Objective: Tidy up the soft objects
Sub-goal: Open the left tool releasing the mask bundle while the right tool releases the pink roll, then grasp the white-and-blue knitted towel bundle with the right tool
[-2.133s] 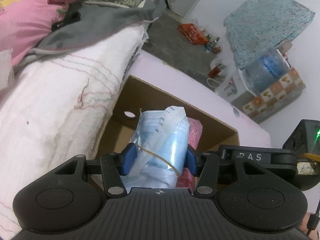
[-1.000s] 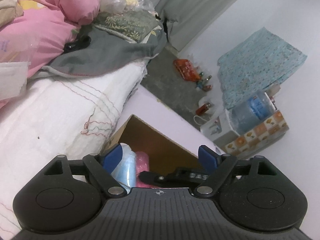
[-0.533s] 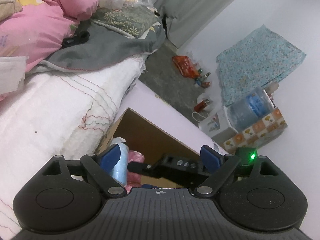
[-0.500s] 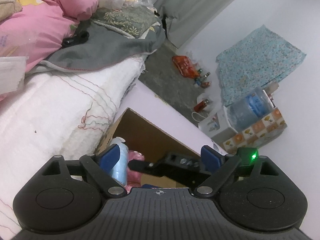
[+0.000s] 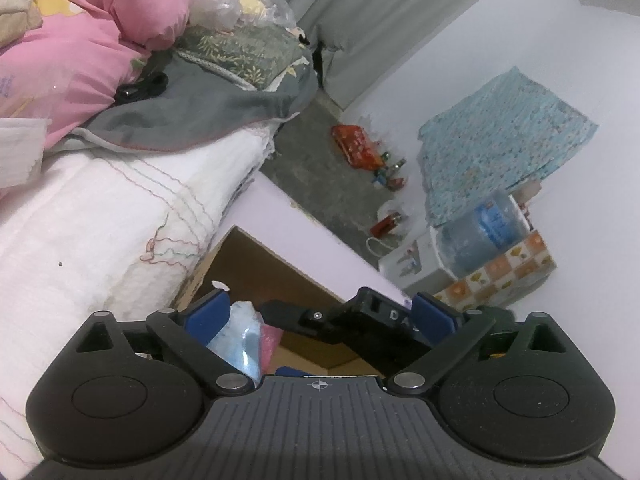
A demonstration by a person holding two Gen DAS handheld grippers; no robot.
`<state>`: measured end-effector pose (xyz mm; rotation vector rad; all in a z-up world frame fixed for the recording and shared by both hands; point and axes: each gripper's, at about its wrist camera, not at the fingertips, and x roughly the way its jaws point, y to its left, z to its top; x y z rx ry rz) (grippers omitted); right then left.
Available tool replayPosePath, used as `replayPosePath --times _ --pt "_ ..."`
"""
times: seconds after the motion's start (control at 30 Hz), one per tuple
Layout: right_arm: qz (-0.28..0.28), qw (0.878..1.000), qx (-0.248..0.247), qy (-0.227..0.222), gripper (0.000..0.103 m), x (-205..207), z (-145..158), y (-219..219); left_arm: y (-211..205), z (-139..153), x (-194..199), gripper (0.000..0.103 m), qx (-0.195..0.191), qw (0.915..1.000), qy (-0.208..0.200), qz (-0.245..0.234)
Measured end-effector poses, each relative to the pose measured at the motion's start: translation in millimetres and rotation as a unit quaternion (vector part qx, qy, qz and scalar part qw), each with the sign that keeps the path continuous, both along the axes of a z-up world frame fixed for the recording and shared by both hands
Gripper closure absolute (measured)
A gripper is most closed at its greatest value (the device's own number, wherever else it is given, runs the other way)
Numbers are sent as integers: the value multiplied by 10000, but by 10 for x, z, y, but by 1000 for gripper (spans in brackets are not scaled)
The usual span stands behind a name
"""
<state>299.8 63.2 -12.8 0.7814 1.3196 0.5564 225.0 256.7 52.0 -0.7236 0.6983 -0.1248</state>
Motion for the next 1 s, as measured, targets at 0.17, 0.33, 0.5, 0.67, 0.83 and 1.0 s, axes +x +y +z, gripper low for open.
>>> replayPosePath --times 0.17,0.33,0.5,0.67,0.83,1.0 --pt "-20 9992 398 -79 8 -24 65 -82 -5 36 -39 3 -126 9999 -79 15" --pt "-68 9963 818 -250 8 -145 281 -288 -21 158 -165 3 -393 9986 -357 12" --pt "-193 9921 1125 -517 8 -391 556 -674 -159 379 -393 1 -524 9963 -661 -153" --pt "-157 9846 1455 -953 8 -798 884 -1157 -460 643 -739 0 -404 9931 -977 -511" --pt "-141 9750 1572 -1564 5 -1407 1195 -1807 -873 816 -1129 0 61 9882 -1164 -993" --pt "-220 9686 1237 -2143 5 -2063 1274 -2427 -1403 799 -1490 0 933 9792 -1140 -1396"
